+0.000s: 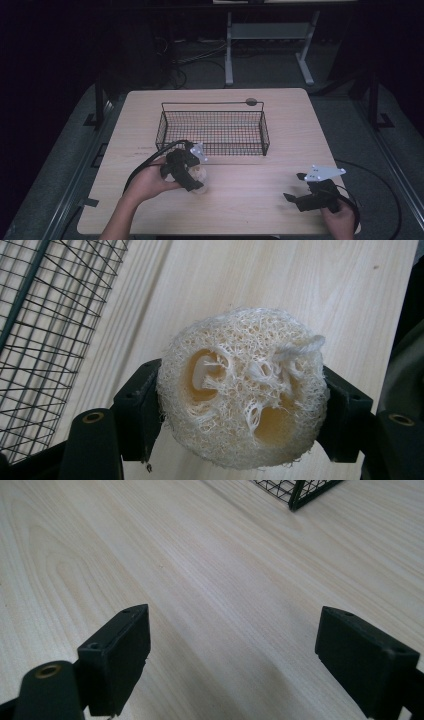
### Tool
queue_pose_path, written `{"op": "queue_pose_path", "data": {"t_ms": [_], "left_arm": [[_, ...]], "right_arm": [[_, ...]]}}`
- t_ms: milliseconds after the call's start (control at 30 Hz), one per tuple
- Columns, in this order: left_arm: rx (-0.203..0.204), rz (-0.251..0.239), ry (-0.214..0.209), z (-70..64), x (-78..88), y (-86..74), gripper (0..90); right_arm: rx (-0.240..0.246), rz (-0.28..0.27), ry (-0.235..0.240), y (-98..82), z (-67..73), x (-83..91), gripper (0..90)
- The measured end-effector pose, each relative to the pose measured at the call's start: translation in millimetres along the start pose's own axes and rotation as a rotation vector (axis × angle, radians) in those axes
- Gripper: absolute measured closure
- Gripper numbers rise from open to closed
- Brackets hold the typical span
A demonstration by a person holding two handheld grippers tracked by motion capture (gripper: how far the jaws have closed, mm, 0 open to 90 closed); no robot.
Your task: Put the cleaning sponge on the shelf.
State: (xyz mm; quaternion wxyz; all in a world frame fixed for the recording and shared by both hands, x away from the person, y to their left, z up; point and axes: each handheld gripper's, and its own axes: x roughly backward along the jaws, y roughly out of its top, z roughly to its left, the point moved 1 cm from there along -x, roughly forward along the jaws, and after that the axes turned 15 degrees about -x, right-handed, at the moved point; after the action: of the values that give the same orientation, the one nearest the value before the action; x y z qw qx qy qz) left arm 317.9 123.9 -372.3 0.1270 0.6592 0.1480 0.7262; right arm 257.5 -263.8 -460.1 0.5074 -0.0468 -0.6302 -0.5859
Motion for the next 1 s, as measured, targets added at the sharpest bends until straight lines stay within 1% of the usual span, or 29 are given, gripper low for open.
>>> {"op": "queue_pose_path", "data": {"t_ms": [100,200,267,367,500,667,767,867,1000], "left_arm": [[0.013,-0.018,-0.005,4.6,4.1,0.0,29.9],[0.020,-0.020,-0.009,8.5,7.7,0.1,29.9],[0.017,-0.018,-0.004,12.3,10.4,0.7,29.8],[0.023,-0.028,-0.008,15.4,14.5,2.7,29.8],[0.020,-0.017,-0.004,20.0,18.3,6.0,29.8],[0.024,-0.019,-0.002,26.9,22.8,10.2,29.8],[0.020,-0.010,0.000,30.6,24.4,12.6,29.8],[0.025,-0.020,-0.001,33.9,26.1,15.2,29.8],[0.030,-0.013,-0.001,39.3,27.6,17.1,29.8]], "right_arm": [[0.000,0.000,0.003,0.4,1.0,-0.2,14.1],[0.002,0.001,0.004,0.5,1.2,-0.8,14.1],[0.002,0.001,0.004,0.7,1.1,-1.1,14.1],[0.010,-0.003,0.001,0.9,-0.1,-1.3,14.1],[0.007,-0.004,0.002,1.2,-0.2,-1.2,14.1],[0.009,-0.004,0.003,1.9,0.1,-1.4,14.1],[0.007,-0.004,0.004,2.3,0.3,-1.6,14.1],[0.007,-0.009,0.006,2.6,0.2,-1.2,14.1],[0.006,-0.007,0.007,2.7,0.4,-1.2,14.1]]}}
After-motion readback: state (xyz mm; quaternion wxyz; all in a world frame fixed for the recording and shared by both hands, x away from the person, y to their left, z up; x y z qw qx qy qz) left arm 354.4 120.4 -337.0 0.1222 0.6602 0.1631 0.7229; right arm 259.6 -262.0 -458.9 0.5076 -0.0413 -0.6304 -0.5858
